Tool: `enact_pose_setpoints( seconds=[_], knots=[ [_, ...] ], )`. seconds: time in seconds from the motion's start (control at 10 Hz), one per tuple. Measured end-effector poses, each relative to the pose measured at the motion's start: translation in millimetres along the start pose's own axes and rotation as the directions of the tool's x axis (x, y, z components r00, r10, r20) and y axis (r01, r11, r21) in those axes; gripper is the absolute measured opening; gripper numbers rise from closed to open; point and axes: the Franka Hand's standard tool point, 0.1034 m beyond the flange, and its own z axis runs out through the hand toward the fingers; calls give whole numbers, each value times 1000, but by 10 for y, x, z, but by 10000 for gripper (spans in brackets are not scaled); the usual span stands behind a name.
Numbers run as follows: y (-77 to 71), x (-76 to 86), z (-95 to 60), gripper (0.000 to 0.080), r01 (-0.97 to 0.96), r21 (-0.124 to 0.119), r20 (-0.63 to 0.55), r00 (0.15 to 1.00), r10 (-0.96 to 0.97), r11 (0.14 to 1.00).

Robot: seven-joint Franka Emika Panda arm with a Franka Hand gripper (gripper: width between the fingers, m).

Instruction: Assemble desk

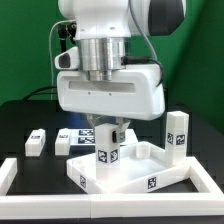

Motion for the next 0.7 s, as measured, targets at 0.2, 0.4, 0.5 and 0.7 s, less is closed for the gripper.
enact_pose_setpoints(
  seconds=[0.2,0.4,0.5,0.7],
  knots=[
    [19,55,-18,291,-162,10,-7,987,162,987],
    [33,70,-19,291,-290,11,-8,957,290,957],
    [39,75,-18,291,-347,11,-7,938,347,938],
    [43,78,-19,291,-542,-9,12,840,542,841]
  ],
)
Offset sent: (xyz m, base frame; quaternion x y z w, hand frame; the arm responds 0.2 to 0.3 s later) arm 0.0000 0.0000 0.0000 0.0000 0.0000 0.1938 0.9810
